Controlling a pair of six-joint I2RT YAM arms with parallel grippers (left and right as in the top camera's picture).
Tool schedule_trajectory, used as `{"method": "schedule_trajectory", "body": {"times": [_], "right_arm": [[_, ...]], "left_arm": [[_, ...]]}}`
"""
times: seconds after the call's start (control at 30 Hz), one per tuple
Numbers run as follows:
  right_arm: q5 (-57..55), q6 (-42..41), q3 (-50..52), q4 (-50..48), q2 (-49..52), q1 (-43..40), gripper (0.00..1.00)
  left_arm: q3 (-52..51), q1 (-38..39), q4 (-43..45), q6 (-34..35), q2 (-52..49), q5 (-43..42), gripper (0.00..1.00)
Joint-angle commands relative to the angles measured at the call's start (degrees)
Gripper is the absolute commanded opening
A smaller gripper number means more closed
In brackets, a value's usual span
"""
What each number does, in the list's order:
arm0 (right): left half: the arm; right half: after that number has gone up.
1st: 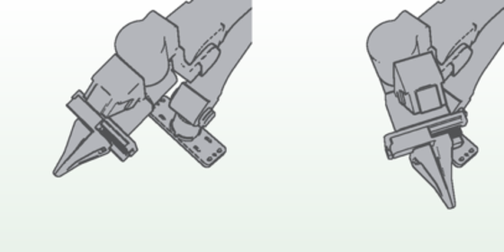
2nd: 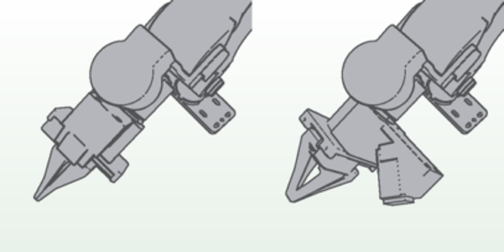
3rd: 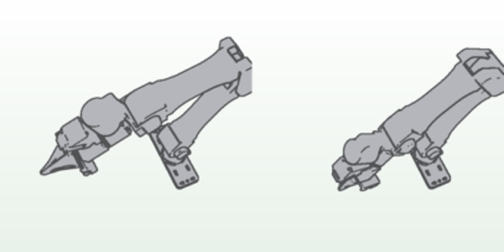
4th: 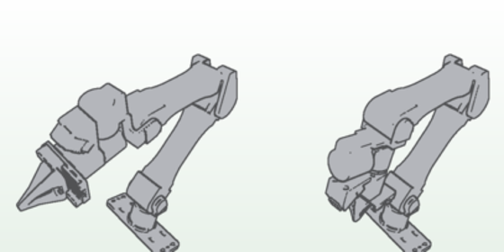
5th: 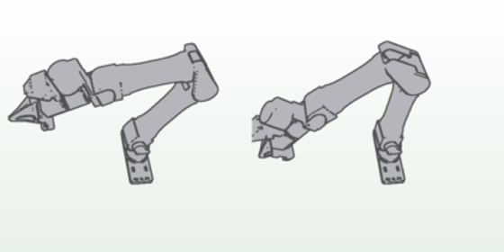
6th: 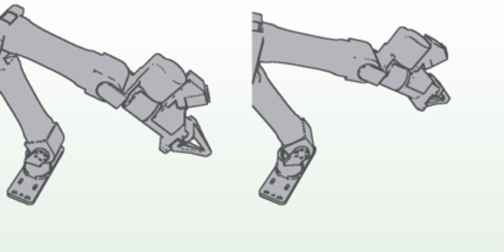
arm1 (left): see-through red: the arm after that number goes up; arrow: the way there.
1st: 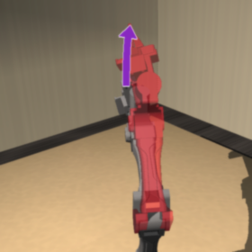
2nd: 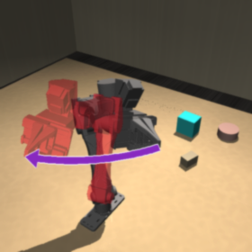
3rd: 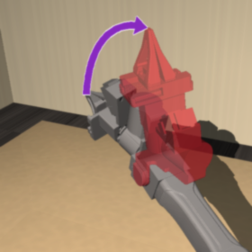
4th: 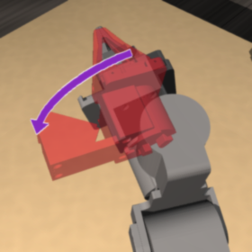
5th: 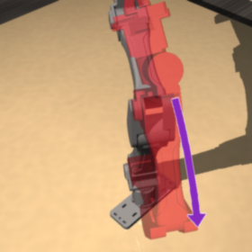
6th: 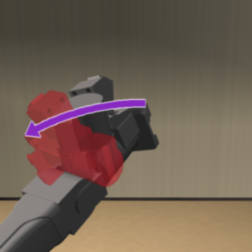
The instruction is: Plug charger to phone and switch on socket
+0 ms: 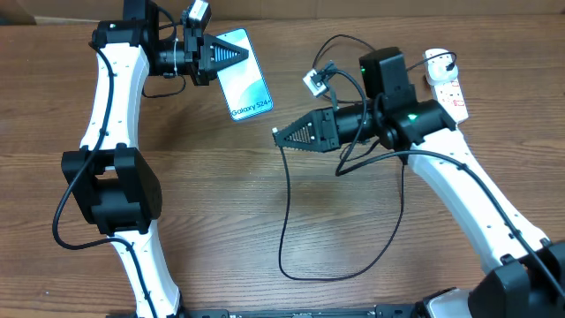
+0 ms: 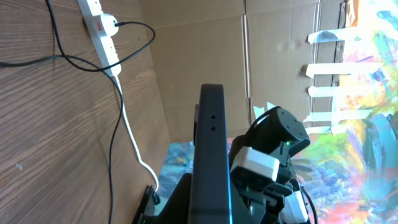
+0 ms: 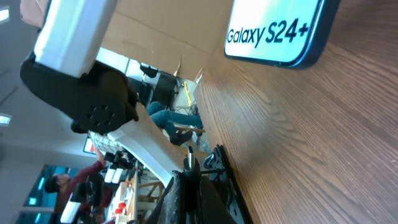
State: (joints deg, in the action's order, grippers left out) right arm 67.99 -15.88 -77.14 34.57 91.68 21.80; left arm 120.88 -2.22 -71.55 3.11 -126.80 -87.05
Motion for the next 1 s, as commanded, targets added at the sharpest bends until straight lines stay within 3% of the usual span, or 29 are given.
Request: {"method": "schedule_trajectory", "body": {"times": [0.0, 0.97], "right_arm": [[-0.4, -3.9, -0.1, -1.9, 2.0, 2.0, 0.04], [-0.4, -7.3, -0.1, -14.0, 7.5, 3.3, 0.04]], "left_arm": [[0.8, 0.2, 0.3, 1.2, 0.6, -3.5, 0.04], [0.8, 0.4, 0.0, 1.2, 0.6, -3.5, 0.04]]}}
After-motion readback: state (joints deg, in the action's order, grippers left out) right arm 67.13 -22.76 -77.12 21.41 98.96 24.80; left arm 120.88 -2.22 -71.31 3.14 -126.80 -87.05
